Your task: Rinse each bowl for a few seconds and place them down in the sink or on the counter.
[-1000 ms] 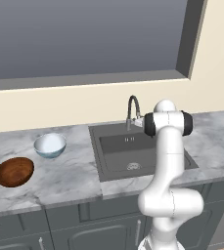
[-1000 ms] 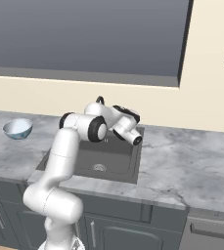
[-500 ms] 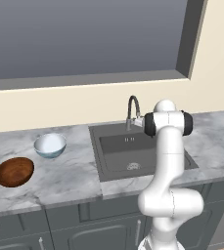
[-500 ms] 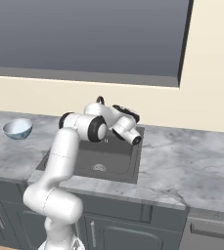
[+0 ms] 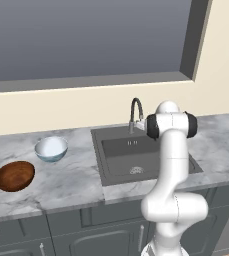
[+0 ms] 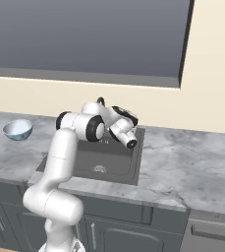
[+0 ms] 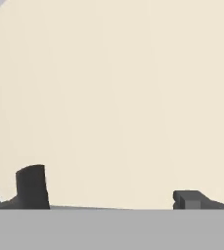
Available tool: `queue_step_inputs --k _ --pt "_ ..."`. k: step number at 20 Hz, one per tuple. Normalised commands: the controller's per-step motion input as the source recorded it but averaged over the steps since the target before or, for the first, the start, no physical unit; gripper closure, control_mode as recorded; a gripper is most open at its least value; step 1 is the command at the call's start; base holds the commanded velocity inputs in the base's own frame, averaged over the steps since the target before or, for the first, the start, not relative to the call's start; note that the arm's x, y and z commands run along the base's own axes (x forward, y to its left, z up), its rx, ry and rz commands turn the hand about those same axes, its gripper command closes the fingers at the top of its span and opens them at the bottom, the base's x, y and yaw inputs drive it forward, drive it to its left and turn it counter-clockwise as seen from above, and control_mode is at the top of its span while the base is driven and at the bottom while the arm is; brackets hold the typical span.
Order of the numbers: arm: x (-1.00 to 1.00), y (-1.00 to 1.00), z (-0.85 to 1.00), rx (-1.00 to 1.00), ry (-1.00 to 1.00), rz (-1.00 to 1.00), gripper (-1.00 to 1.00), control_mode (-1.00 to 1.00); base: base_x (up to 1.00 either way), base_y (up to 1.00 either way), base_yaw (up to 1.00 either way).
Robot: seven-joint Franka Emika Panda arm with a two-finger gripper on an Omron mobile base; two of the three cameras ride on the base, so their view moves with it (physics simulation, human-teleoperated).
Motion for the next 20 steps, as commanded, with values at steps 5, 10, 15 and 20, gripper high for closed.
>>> queue_step_inputs --k 5,10,15,20 --pt "0.19 -0.52 -0.08 0.02 0.00 -0.14 -1.00 -1.00 0.00 0.00 0.00" --pt "0.31 -0.62 -0.13 0.06 0.00 -0.10 -1.00 -1.00 0.00 0.00 0.00" --pt "0.39 -0.68 -0.21 0.08 0.03 -0.08 -1.00 -1.00 0.00 0.00 0.00" --pt "0.39 -0.73 -0.30 0.11 0.06 -0.05 -1.00 -1.00 0.00 0.00 0.00"
